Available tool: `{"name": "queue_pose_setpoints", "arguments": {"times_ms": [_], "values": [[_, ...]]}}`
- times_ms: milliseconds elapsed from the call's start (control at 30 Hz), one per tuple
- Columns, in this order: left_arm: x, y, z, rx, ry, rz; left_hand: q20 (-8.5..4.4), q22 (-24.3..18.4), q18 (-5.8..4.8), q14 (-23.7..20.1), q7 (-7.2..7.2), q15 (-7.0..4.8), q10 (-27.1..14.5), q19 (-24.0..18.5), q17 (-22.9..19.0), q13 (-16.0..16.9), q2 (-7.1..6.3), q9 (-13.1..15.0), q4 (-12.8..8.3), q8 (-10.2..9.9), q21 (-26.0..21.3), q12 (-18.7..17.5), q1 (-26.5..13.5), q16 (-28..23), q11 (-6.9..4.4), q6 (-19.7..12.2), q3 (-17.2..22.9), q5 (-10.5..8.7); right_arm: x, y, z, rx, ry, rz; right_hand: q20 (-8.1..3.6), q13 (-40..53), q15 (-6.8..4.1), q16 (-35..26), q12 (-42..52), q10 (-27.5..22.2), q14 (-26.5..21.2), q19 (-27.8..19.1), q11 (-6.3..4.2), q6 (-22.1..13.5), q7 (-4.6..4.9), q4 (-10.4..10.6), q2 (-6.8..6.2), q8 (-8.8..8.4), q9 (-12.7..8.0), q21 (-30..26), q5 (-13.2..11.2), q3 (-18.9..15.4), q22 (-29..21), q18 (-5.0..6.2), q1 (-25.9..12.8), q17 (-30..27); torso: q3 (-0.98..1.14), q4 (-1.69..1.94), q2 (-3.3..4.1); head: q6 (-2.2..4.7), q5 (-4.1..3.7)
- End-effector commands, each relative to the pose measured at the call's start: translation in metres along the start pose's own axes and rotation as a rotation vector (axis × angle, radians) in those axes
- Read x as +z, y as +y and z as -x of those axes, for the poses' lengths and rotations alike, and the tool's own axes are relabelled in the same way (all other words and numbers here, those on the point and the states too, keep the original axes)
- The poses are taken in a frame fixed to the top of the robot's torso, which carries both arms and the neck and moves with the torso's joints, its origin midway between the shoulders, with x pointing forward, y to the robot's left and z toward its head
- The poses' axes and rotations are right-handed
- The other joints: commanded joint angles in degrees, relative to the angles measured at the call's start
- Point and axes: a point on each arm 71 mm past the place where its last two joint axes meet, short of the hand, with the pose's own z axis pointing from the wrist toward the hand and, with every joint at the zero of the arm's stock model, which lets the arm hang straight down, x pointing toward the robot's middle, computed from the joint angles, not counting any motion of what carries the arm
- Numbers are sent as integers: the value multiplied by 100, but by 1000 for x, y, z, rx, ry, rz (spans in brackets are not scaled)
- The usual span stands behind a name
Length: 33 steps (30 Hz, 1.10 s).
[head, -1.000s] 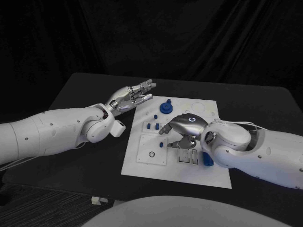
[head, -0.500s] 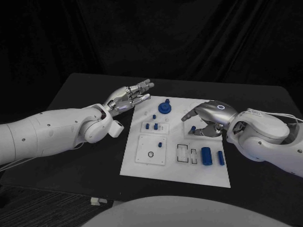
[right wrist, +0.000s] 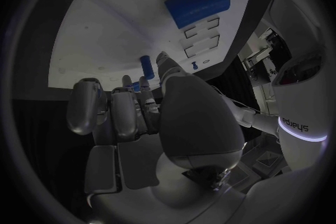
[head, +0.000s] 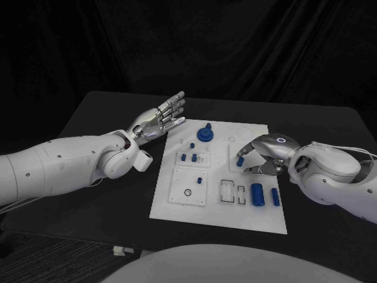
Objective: Assemble the parts on the task board
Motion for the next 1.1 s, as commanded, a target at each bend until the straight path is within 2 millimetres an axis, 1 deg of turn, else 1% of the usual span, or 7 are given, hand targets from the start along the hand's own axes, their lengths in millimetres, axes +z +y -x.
{"name": "queue_pose_setpoints", "arguments": {"times_ms": [33, 200, 367, 467, 567, 700, 1100], "values": [[0, -4, 0, -1, -9, -62, -62, -115, 98, -21, -210, -65, -23, -85, -17, -18, 40, -25, 28, -35, -30, -94, -69, -20, -127, -119, -50, -79, 1, -2, -1, -6, -2, -9, 31, 6, 19, 42, 43, 66, 9, 24, -5, 2, 49, 30, 19, 13, 9, 24, 16, -12, 947, 16, 52, 12, -8, 7, -9, -1, -6], [-1, -4, 0, 2, -14, -67, -267, -1012, 67, -21, -413, -249, -84, -436, -17, -71, 100, -42, 60, -52, -181, -300, -390, -20, -331, -191, -187, -479, 3, -2, -1, -5, -23, -1, 26, 13, 13, 97, 159, 319, 47, 69, -37, 94, 143, -26, 96, 27, 17, 95, 93, -18, 969, 2, 110, 72, -11, 4, -13, -1, 3], [-1, -4, 0, 5, -17, -70, -586, -1342, 83, -21, -192, -502, -84, -508, -17, -71, 134, -42, 62, -52, -233, -300, -844, -20, -436, -191, -352, -1157, 4, -3, -1, -5, -39, 7, 11, 8, -12, 132, 194, 439, 74, 104, -67, 146, 176, -96, 155, 30, 18, 156, 180, -8, 987, -9, 166, 111, -14, 4, -10, -1, 0], [-1, -4, 0, 7, -20, -72, -846, -1372, 22, -21, -50, -664, -84, -510, -17, -71, 119, -42, 56, -52, -238, -300, -896, -20, -444, -191, -344, -1179, 5, -3, -1, -5, -43, 9, 1, 6, -24, 147, 200, 478, 85, 120, -79, 166, 191, -121, 175, 31, 18, 186, 209, -6, 995, -14, 180, 131, -12, 5, -9, -1, -8], [0, -4, 0, 10, -23, -75, -1313, -1372, -303, -21, 71, -807, -84, -510, -17, -71, 88, -42, 56, -52, -238, -300, -902, -20, -421, -191, -320, -1152, 7, -2, -1, -6, -43, 11, -21, 0, -47, 155, 198, 537, 94, 133, -101, 212, 224, -178, 207, 35, 20, 205, 301, 5, 1000, -18, 219, 137, -10, 6, -8, -1, -13], [-1, -4, -1, 13, -27, -81, -1533, -1372, -392, -21, 234, -948, -84, -510, -17, -71, 64, -33, 58, -43, -238, -300, -897, -20, -441, -159, -300, -1113, 9, -2, -2, -7, -41, 14, -45, -6, -71, 165, 183, 605, 106, 148, -122, 298, 261, -247, 245, 51, 26, 228, 426, 25, 1007, -23, 261, 147, -9, 6, -7, -1, -16], [-1, -3, -2, 7, -21, -78, -1163, -1372, -277, -21, 245, -718, -84, -510, -17, -71, 75, 8, 54, -2, -238, -300, -765, -20, -384, 40, -216, -851, 14, 3, -6, -6, -23, 31, -90, -2, -113, 162, 171, 933, 117, 171, -182, 607, 418, -336, 271, 103, 50, 265, 467, 87, 1018, -33, 301, 137, -12, 6, -5, -1, -10]]}}
